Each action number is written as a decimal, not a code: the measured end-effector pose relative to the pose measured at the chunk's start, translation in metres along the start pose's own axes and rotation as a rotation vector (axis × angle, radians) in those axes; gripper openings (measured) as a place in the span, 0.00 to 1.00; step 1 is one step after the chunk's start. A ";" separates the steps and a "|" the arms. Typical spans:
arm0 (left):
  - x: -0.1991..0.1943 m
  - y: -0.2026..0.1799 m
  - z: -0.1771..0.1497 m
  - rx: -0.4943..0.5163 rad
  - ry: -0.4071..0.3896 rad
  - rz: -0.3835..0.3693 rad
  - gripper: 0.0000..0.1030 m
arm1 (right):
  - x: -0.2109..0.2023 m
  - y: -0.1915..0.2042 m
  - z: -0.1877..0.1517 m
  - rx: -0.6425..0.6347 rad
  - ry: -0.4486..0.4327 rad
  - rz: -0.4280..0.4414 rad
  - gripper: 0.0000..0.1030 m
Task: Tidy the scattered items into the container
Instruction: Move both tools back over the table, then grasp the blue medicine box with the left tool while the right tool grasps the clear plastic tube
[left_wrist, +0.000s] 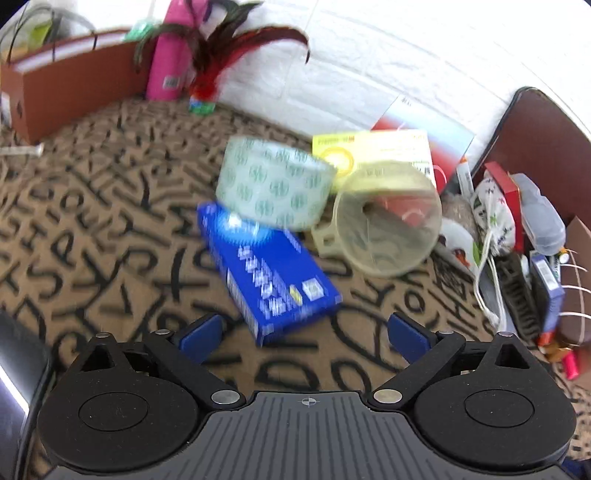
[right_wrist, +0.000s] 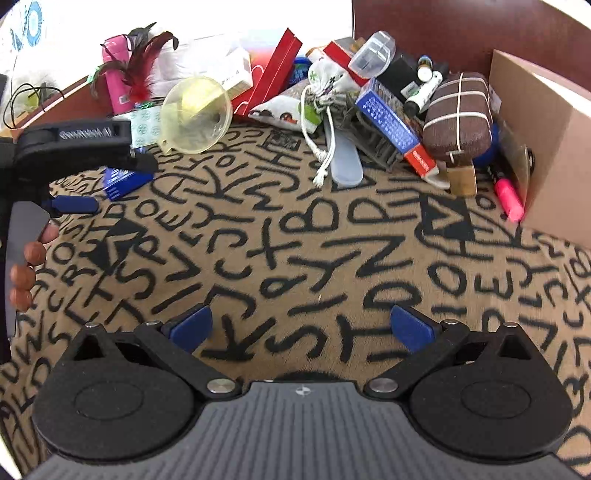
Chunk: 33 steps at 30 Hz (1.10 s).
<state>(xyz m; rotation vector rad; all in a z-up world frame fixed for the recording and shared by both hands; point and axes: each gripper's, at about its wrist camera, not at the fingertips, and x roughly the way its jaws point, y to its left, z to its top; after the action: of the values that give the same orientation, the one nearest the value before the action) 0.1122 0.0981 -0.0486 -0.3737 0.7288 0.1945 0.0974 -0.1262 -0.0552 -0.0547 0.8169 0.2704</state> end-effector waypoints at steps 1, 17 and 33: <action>0.003 -0.001 0.002 0.009 -0.002 0.003 0.98 | 0.003 0.000 0.002 -0.007 -0.005 -0.009 0.99; 0.025 0.001 0.009 0.144 -0.065 0.084 0.75 | 0.061 -0.022 0.058 0.027 -0.113 -0.094 0.82; -0.016 -0.001 -0.027 0.236 -0.035 0.034 0.63 | 0.027 -0.017 0.032 0.011 -0.072 -0.037 0.27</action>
<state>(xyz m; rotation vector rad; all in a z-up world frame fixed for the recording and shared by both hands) 0.0845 0.0857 -0.0564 -0.1330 0.7151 0.1450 0.1426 -0.1315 -0.0539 -0.0496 0.7450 0.2312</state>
